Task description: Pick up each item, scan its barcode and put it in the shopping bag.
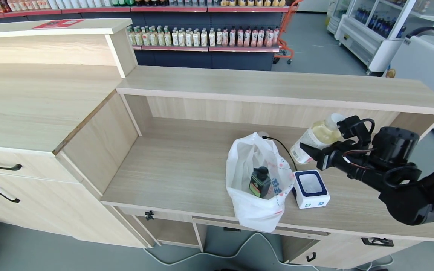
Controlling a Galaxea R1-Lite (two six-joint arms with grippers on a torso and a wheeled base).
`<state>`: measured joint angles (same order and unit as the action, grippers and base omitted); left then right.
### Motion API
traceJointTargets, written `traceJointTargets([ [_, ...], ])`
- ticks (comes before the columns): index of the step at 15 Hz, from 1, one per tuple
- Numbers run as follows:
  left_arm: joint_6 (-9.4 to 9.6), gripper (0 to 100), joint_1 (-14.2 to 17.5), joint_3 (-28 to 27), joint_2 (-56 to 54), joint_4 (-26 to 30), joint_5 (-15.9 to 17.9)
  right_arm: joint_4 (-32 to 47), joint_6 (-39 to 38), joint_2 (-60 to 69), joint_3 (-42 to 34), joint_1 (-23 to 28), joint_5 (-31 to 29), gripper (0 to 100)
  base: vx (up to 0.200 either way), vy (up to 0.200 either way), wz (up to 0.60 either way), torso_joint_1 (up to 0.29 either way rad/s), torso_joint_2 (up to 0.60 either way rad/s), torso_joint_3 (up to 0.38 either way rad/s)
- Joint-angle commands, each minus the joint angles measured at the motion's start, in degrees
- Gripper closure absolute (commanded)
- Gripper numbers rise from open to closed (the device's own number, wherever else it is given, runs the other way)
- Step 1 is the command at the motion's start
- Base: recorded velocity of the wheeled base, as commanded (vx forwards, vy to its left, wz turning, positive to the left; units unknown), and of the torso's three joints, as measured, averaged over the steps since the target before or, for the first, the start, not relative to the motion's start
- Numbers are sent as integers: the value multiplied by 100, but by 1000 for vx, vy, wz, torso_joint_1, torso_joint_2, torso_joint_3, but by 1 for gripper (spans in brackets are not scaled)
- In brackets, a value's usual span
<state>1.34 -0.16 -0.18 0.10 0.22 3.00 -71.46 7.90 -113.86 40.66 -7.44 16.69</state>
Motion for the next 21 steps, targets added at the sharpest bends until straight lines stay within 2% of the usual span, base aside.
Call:
traceJointTargets([
  [1,-2,100,-2,1,-1,4,-1,431,-166,-136,303,-214,-8,100,0,0,0,0,0,0],
  [5,-2,100,-2,1,-1,4,-1,572,-254,-462,566,-496,-8,100,0,0,0,0,0,0],
  [11,-2,100,-2,1,-1,4,-1,546,-175,-1068,935,-513,-17,100,0,0,0,0,0,0],
  [21,-2,100,-2,1,-1,-4,-1,686,115,-2211,2148,-724,-25,100,0,0,0,0,0,0],
])
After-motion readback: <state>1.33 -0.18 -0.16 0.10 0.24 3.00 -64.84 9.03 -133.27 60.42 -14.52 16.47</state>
